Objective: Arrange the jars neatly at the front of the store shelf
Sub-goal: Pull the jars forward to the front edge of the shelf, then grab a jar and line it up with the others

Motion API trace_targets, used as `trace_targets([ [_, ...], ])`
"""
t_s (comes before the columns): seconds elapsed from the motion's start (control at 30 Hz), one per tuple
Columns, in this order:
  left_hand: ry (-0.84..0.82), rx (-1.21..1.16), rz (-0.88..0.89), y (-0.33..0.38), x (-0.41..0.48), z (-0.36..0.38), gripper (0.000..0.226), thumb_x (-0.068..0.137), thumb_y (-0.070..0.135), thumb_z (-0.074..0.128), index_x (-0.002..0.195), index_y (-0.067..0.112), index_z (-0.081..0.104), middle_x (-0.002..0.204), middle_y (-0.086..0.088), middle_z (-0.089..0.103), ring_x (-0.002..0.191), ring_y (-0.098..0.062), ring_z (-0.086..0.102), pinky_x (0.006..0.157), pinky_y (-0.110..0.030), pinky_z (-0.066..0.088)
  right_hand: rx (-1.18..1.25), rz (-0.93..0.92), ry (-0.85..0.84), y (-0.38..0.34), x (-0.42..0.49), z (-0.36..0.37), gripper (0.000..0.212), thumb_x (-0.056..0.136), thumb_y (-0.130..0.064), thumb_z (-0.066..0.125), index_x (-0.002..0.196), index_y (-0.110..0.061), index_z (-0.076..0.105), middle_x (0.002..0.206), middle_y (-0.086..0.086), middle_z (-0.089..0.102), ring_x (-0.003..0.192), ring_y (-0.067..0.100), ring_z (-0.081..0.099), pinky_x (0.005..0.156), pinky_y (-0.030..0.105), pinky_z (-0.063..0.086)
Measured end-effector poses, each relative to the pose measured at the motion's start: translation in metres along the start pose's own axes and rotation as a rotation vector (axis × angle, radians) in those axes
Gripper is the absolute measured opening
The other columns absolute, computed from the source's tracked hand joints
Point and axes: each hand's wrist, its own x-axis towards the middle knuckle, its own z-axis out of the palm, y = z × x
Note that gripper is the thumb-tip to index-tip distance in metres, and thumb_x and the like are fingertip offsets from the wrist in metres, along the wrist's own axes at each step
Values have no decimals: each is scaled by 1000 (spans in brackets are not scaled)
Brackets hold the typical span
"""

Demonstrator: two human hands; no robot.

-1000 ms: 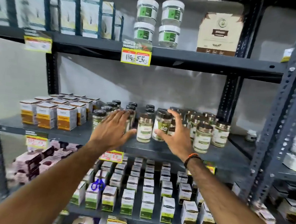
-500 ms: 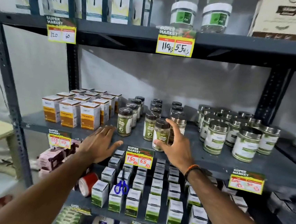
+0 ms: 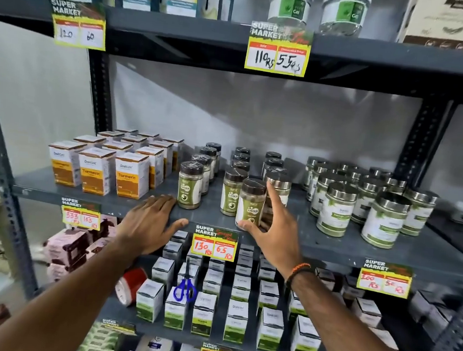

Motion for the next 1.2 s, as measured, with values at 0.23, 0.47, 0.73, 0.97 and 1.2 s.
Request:
trace_targets([
  [0.23,1,0,-4,-1,0,3,99,91,81,8,154,11,40,157,-14,48,142,-31,46,118,-47,36,35,2,182,5,-2,-24,73,89,-63,68,149,-30,45,137,-5,61,103,4,67,77,35,64],
  [0.47,8,-1,-10,-2,0,6,95,95,79,11,154,12,41,157,-13,47,143,-30,45,117,-48,37,-131,37,25,29,34,-50,90,86,-40,83,159,-33,31,156,4,40,138,13,37,114,36,30],
  [0.73,8,-9,-16,-3,0,6,94,95,79,13,153,12,42,156,-13,49,142,-30,46,116,-47,38,-26,73,-130,47,41,-46,100,78,-21,91,150,-45,26,105,-37,57,75,-19,61,67,2,47],
  [0.97,-3,-122,-70,3,-15,-21,89,95,77,20,156,13,32,160,-15,42,142,-32,44,110,-53,43,26,99,-16,31,32,-69,97,75,-23,93,148,-43,33,109,-34,57,91,-1,69,87,32,58],
  [1.2,272,-131,-66,68,-8,-100,86,99,75,23,157,12,29,160,-16,41,146,-35,39,110,-62,42,-1,3,73,9,26,-154,95,74,-28,91,147,-48,33,123,-14,61,103,12,64,93,23,46],
])
